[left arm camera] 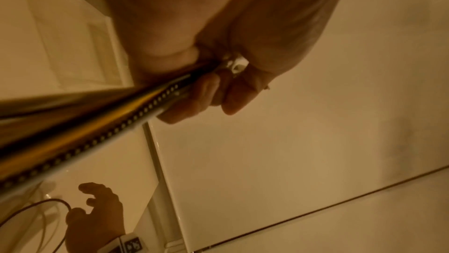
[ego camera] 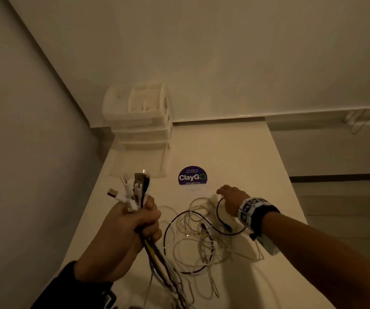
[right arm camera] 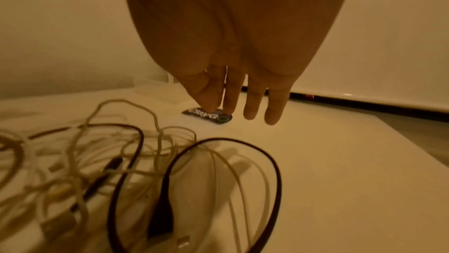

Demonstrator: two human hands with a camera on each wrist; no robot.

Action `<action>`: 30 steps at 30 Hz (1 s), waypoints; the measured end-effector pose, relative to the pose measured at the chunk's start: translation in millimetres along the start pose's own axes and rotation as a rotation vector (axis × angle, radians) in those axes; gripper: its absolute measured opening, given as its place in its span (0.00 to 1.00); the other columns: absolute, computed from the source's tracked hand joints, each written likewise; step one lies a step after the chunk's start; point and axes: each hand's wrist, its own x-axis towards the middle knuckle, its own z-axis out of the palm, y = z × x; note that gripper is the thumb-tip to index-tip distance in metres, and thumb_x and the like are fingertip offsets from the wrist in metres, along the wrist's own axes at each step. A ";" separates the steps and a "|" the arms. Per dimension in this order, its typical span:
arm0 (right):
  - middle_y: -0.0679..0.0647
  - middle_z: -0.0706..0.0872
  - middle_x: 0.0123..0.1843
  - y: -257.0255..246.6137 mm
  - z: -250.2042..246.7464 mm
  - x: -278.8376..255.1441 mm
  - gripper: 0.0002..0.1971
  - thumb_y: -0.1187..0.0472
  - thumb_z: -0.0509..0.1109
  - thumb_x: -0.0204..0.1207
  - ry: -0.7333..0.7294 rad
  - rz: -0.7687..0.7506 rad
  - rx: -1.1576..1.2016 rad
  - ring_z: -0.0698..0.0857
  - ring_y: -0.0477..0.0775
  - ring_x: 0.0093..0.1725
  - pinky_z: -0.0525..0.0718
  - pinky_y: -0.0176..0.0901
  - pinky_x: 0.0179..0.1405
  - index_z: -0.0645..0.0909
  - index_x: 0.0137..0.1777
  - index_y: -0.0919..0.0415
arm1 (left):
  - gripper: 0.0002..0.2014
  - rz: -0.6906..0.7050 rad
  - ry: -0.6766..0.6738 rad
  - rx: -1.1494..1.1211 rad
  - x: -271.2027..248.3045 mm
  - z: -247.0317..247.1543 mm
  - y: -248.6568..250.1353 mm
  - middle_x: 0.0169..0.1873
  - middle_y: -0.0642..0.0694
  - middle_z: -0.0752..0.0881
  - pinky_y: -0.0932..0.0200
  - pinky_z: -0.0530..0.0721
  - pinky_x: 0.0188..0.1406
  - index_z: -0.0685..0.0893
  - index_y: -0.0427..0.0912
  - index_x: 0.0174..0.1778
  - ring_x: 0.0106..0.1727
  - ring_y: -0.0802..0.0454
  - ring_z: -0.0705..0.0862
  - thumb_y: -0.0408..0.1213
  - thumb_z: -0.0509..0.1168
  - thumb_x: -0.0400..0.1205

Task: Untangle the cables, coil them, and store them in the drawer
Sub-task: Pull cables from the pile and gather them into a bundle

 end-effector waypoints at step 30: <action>0.40 0.89 0.40 -171.0 -70.0 -230.3 0.22 0.56 0.64 0.82 0.698 -0.402 0.893 0.84 0.38 0.32 0.79 0.25 0.35 0.74 0.67 0.24 | 0.18 -0.120 -0.292 -0.255 38.6 3.8 1.5 0.26 0.47 0.62 0.57 0.69 0.28 0.71 0.43 0.38 0.25 0.53 0.59 0.55 0.65 0.78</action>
